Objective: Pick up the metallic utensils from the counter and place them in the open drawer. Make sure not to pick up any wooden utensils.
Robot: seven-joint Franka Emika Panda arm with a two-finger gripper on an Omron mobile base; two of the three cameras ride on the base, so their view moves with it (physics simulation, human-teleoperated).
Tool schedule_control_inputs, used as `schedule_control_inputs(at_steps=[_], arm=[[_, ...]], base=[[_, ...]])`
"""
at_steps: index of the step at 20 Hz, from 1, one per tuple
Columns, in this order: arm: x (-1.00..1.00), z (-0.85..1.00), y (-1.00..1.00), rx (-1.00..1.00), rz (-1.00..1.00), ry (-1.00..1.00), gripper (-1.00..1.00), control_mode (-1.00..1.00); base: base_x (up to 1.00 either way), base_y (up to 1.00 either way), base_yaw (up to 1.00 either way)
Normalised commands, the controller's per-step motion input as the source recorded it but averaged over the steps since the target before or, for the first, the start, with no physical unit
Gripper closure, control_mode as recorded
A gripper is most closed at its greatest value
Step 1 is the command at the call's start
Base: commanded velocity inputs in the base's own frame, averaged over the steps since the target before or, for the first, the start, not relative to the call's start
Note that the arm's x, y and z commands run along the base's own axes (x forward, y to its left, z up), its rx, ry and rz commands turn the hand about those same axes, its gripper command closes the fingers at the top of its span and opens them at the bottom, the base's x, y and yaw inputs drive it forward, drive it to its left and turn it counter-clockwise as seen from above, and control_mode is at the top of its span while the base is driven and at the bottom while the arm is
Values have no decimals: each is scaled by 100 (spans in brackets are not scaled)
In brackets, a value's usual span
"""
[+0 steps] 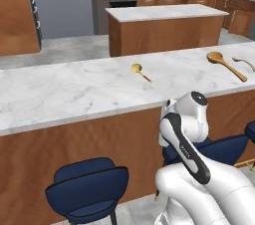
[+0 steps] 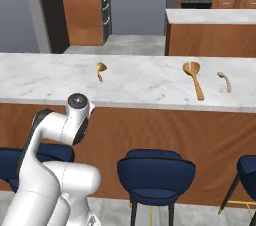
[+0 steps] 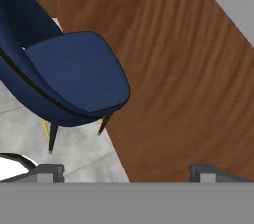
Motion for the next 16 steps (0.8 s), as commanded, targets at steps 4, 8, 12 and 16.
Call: schedule_control_inputs(at_steps=[4,8,12,16], arm=[[0,0,0,0,0,0,-100,100],[-25,0,-12,0,0,-1,-100,-100],[-90,41,-34,5,-11,-9,-100,-100],[-60,99,-12,8,-22,-20,-100,-100]], base=[[30,1,0],[-31,-12,0],[0,0,0],[0,0,0]])
